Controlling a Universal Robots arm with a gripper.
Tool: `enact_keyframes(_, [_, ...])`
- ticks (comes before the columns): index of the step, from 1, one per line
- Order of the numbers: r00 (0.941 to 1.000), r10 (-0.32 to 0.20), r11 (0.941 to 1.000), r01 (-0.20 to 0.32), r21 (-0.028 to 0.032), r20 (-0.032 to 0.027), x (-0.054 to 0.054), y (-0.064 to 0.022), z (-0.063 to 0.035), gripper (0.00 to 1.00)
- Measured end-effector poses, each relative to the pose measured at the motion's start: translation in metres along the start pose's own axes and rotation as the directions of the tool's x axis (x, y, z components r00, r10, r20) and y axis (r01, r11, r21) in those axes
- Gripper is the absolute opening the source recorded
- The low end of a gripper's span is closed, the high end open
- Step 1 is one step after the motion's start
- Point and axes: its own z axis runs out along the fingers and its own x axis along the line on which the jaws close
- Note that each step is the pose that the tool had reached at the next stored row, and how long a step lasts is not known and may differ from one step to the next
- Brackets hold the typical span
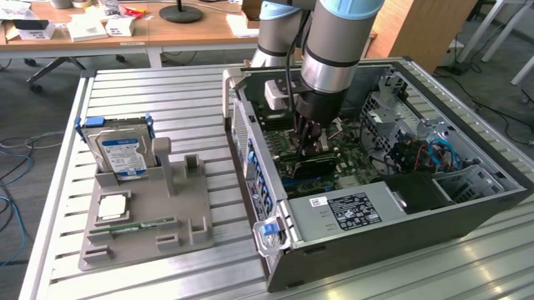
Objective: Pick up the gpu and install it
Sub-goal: 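Press down on the gpu until it lock into place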
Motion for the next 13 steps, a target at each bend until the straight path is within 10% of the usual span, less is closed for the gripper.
enact_keyframes(13, [1.0, 0.0, 1.0, 0.0, 0.0002, 0.0002, 0.0, 0.0002, 0.0008, 0.11])
